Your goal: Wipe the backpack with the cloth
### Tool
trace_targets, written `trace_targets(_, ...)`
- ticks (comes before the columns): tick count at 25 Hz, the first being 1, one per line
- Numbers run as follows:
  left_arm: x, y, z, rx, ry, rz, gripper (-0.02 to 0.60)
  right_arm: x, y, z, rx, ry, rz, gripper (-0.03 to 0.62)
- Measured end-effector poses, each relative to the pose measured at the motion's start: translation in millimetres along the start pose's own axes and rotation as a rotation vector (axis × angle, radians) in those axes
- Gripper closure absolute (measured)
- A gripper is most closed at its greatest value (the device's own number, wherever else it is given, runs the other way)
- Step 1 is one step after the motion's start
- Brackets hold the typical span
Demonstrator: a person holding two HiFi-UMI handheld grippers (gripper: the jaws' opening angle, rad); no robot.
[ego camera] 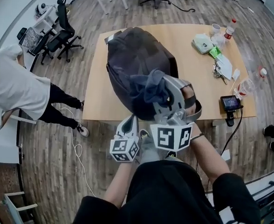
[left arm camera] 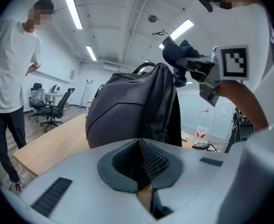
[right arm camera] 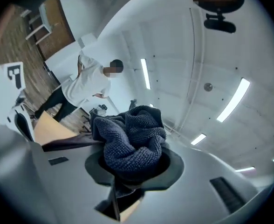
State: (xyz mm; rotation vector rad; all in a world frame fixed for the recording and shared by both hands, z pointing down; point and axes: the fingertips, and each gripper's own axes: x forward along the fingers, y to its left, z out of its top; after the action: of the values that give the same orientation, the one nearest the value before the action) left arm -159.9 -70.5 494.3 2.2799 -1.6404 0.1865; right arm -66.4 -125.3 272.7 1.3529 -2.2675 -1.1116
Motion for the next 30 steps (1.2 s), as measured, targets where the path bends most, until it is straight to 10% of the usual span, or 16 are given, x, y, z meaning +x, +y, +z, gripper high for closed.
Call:
trace_targets(10,-11,-2,9,-0.016,-0.017,-0.015,0.565,-8,20,-57,0.111,0.087,-0.020,0.493)
trace_targets(25,-18,-7,3,-0.008,0.005,-0.027,0.565,-58,193,-220,0.509,0.541,0.282,0.493)
trace_targets(30,-17,-12,0,-0.008,0.011,-0.029,0.565,-66,217,-244,0.469,0.603,0.328,0.493)
